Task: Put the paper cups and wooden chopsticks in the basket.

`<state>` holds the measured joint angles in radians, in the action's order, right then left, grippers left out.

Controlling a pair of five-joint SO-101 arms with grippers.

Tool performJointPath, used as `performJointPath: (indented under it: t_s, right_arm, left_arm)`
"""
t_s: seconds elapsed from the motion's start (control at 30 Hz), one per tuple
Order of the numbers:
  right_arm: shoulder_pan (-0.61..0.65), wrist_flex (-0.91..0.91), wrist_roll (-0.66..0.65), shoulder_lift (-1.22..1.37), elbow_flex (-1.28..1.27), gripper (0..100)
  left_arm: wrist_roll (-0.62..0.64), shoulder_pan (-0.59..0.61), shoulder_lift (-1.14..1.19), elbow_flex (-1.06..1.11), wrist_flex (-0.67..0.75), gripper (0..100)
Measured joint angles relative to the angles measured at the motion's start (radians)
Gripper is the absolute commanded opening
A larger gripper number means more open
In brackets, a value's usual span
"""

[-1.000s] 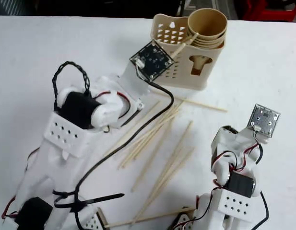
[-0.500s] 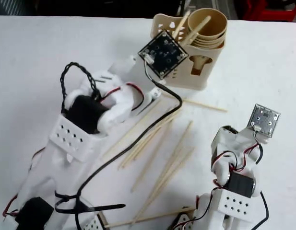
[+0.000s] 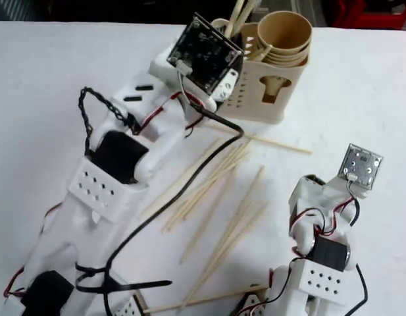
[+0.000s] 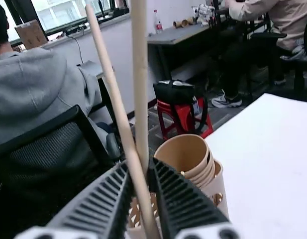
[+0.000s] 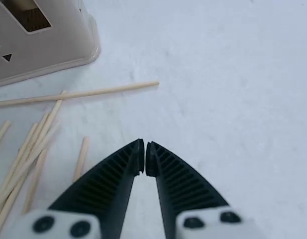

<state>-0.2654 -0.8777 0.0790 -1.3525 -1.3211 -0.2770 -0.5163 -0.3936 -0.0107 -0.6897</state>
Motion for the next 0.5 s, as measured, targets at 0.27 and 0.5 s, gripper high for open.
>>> performJointPath:
  t_s: [0.27, 0.5]
  right_arm:
    - [0.000, 0.000, 0.000, 0.000, 0.000, 2.1]
    - [0.000, 0.000, 0.000, 0.000, 0.000, 2.1]
  left_arm:
    - [0.069, 0.000, 0.143, 0.000, 0.221, 2]
    - [0.121, 0.015, 0.265, 0.000, 0.448, 2]
